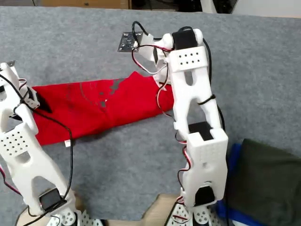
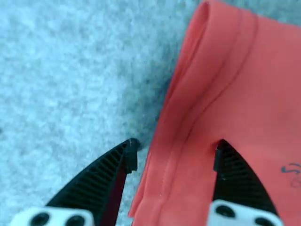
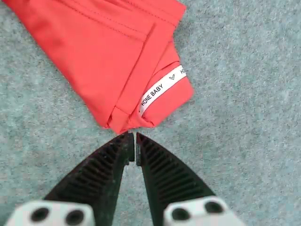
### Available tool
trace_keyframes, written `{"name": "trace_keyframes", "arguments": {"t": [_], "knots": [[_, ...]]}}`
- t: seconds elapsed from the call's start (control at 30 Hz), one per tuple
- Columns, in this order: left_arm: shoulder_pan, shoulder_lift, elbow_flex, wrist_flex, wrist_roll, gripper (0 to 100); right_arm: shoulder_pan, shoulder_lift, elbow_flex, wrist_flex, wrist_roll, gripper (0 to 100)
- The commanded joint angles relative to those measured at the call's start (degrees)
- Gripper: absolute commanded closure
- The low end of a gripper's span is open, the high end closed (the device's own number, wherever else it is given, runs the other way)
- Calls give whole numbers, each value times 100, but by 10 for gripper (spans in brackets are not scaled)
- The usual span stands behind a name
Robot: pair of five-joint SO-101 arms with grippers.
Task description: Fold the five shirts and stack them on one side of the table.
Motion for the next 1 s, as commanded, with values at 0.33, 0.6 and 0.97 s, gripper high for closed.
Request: {"name": "trace_keyframes", "arguments": {"t": [0.33, 0.6, 0.97], "knots": [[642, 92, -229, 448, 404, 736, 154, -400, 13, 70, -589, 982], [765, 189, -290, 413, 844, 793, 971, -426, 4, 79, -800, 982], [949, 136, -352, 343, 879, 971, 1868, -708, 13, 79, -809, 982]]}}
